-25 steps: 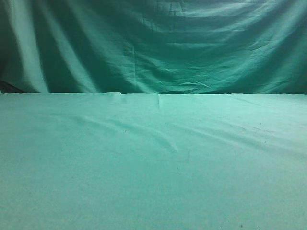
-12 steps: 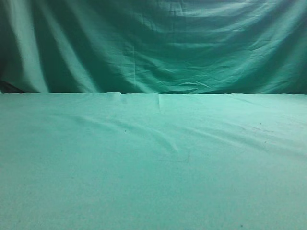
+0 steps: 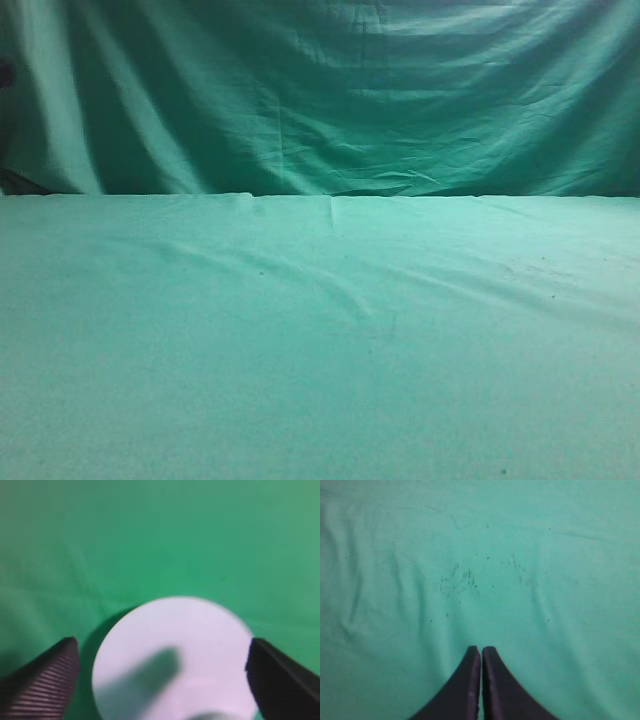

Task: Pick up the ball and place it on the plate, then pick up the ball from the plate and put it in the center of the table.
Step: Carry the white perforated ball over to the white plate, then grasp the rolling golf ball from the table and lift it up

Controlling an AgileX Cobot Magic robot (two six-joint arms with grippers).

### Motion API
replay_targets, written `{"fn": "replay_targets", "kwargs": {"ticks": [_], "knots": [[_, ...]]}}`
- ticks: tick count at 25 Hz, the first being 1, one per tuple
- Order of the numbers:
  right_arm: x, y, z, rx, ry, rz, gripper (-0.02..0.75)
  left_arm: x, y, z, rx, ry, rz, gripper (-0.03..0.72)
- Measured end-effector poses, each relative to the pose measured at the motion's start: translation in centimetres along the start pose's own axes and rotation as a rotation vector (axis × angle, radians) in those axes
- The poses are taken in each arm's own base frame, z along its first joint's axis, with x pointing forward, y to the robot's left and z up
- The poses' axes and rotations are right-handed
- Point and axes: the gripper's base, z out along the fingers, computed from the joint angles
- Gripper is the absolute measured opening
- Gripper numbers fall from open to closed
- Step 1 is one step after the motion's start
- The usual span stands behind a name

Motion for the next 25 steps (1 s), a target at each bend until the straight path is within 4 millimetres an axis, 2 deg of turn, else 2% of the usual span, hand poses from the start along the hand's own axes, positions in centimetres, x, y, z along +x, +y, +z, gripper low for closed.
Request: {"fn": "replay_targets", "kwargs": {"ticks": [4,6,7,10,14,19,22,25], "knots": [[0.1,0.0,0.0,-0.005,0.007,0.002,0.0,-2.2,-2.4,-3.1,0.017,-0.031,0.04,0.316],[0.1,0.1,0.0,-0.013,0.013,0.007,0.0,-3.2,-3.2,-4.8,0.027,-0.038,0.067,0.147],[0.2,0.2,0.0,-0.018,0.018,0.01,0.0,-3.5,-3.7,-5.5,0.035,-0.04,0.081,0.087],[0.2,0.3,0.0,-0.026,0.027,0.01,0.0,-4.2,-4.8,-7.9,0.047,-0.071,0.126,0.0],[0.4,0.8,0.0,-0.063,0.052,-0.018,0.0,-3.7,-5.9,-12.5,0.131,-0.148,0.17,0.0],[0.5,1.1,-0.3,-0.088,0.094,-0.032,0.0,-2.1,-5.2,-18.9,0.286,-0.262,0.175,0.0],[0.0,1.1,-0.7,-0.085,0.088,-0.028,0.0,-0.2,-4.1,-22.3,0.32,-0.344,0.189,0.0],[-0.3,1.2,-1.0,-0.087,0.089,-0.017,0.0,2.9,-2.7,-24.8,0.324,-0.425,0.189,0.0]]}}
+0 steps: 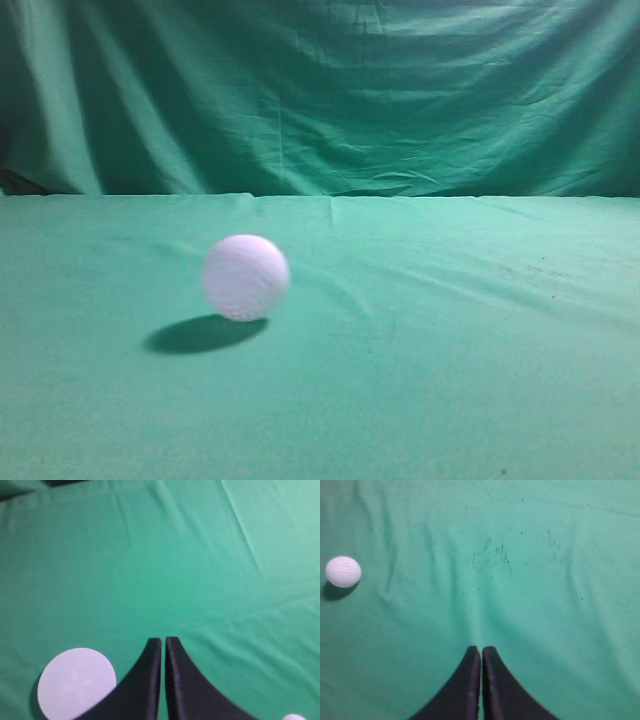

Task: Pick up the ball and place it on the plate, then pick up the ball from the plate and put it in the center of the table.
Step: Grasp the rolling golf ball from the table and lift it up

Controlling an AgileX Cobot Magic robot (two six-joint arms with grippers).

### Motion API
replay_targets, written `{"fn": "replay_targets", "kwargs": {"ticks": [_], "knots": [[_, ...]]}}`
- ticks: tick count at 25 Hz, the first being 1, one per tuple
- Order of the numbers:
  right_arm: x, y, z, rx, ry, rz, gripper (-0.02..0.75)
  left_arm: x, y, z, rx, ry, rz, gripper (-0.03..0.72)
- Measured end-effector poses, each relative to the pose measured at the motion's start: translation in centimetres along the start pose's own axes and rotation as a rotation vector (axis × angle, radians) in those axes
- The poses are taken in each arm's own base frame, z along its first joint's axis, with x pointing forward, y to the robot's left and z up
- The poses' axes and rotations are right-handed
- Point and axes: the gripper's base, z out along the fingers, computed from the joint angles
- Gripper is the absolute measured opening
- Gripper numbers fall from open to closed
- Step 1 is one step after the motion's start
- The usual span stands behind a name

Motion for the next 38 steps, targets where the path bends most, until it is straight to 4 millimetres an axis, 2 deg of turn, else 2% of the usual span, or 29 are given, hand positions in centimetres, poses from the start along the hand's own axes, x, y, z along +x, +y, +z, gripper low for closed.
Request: {"fn": "replay_targets", "kwargs": {"ticks": [5,11,17,22,25,30,33,38], "knots": [[0.2,0.0,0.0,-0.004,0.02,0.0,0.0,5.2,-0.3,-4.9,0.011,-0.092,-0.004,0.0],[0.2,-0.3,0.2,0.028,0.046,0.02,0.0,11.8,-0.5,-8.2,-0.005,-0.275,0.061,0.0],[0.3,-0.5,0.4,0.039,0.068,0.046,0.0,17.8,-0.6,-8.8,-0.031,-0.437,0.124,0.0],[0.4,-0.6,0.2,0.046,0.098,0.039,0.0,21.7,-0.7,-7.4,-0.034,-0.443,0.126,0.0],[-0.4,-0.5,-0.4,0.048,0.116,0.031,0.0,23.1,-0.7,-6.4,-0.034,-0.435,0.126,0.0],[-3.0,-0.6,-0.8,0.04,0.138,0.012,0.0,23.8,-0.7,-4.7,-0.039,-0.471,0.122,0.0],[-4.5,-0.3,0.2,0.017,0.183,-0.048,0.0,23.9,-0.7,-4.4,-0.039,-0.491,0.118,0.0],[-6.6,1.8,2.6,0.01,0.289,-0.193,0.0,23.9,-0.7,-4.4,-0.041,-0.503,0.118,0.0]]}}
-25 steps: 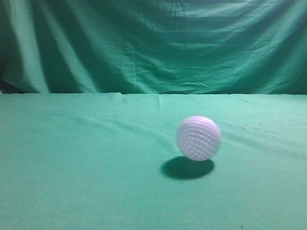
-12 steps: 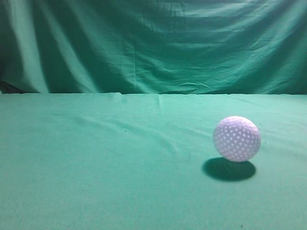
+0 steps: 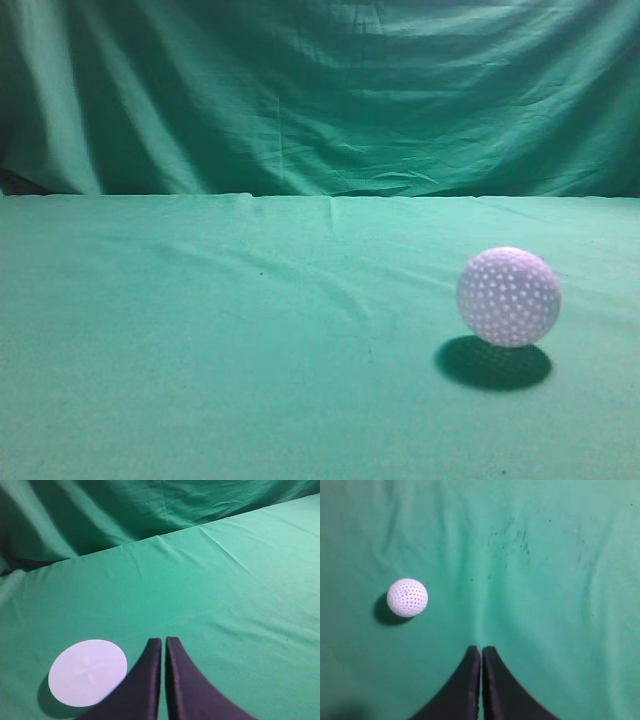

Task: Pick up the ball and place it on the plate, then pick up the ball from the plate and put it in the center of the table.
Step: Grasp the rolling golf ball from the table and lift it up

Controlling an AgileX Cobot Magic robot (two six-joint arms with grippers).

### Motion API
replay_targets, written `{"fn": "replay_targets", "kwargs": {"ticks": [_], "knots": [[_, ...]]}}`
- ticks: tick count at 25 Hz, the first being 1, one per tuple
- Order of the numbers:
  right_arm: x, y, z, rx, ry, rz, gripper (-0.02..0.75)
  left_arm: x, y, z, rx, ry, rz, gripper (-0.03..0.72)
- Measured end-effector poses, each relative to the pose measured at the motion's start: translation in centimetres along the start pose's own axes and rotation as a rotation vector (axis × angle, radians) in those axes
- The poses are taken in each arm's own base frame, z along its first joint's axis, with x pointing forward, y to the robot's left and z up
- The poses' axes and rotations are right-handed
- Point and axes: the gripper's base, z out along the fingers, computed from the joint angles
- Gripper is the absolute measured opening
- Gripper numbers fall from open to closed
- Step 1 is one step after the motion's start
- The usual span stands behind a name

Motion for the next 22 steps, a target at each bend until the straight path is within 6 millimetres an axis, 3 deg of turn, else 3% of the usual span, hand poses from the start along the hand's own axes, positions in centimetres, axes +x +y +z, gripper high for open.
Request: {"fn": "replay_targets", "kwargs": {"ticks": [7,8,9,14,19,21,22], "knots": [[-2.1,4.3,3.7,0.004,0.099,-0.21,0.0,0.0,0.0,0.0,-0.003,0.001,0.007,0.0],[-2.2,4.6,4.4,-0.001,0.114,-0.209,0.048,0.1,0.0,0.0,-0.003,0.003,0.007,0.0],[-2.3,5.0,4.9,-0.007,0.127,-0.212,0.048,0.1,0.0,0.0,-0.004,0.003,0.011,0.0],[-2.5,6.9,7.9,-0.049,0.199,-0.239,0.278,0.1,0.1,0.0,-0.011,0.006,0.027,0.0],[-2.7,7.5,9.9,-0.052,0.225,-0.207,0.533,0.1,0.1,0.0,-0.011,0.006,0.027,0.0],[-2.8,7.6,10.4,-0.048,0.221,-0.173,0.584,0.1,0.1,0.0,-0.011,0.006,0.027,0.0],[-2.9,7.6,10.7,-0.047,0.217,-0.155,0.568,0.1,0.1,0.0,-0.011,0.006,0.027,0.0]]}}
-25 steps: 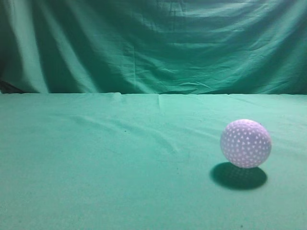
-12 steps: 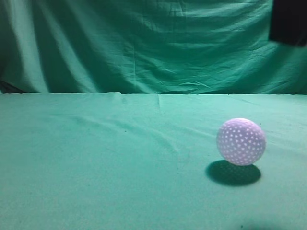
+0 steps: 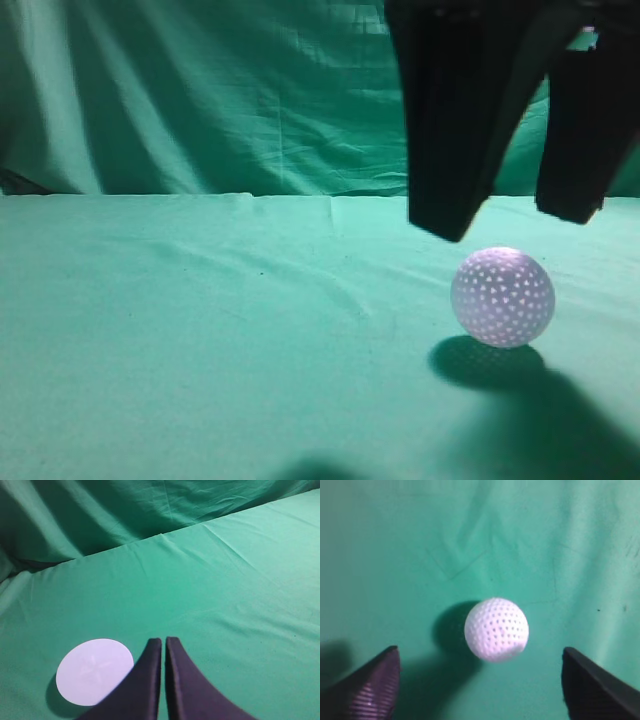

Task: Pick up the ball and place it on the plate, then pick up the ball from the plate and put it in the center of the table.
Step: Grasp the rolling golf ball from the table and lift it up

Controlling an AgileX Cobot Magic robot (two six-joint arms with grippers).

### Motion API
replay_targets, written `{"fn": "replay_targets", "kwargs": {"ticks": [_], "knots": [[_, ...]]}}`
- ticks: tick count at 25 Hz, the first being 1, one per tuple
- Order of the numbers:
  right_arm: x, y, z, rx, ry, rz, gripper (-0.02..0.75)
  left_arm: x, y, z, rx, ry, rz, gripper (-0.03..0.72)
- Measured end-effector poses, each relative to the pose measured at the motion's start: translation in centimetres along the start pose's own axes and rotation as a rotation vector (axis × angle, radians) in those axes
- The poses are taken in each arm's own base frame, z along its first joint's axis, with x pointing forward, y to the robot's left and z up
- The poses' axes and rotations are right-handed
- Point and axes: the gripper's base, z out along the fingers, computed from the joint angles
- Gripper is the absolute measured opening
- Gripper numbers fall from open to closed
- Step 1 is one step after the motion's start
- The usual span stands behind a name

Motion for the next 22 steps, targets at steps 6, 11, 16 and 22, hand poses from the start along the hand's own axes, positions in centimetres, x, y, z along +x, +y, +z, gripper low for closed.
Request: {"fn": "replay_targets", "kwargs": {"ticks": [6,11,16,22], "knots": [[-0.5,0.0,1.6,0.002,0.008,0.04,0.568,0.0,0.0,0.0,0.0,0.0,-0.002,0.0],[-0.7,0.0,3.1,0.008,0.036,0.054,0.568,0.0,0.0,0.0,0.0,0.0,-0.002,0.0],[-1.2,0.0,3.6,0.009,0.037,0.074,0.524,0.0,0.0,0.0,0.0,0.0,-0.002,0.0],[-1.5,-0.1,4.5,0.026,0.083,0.105,0.334,0.0,0.0,0.0,0.0,0.0,-0.002,0.0]]}}
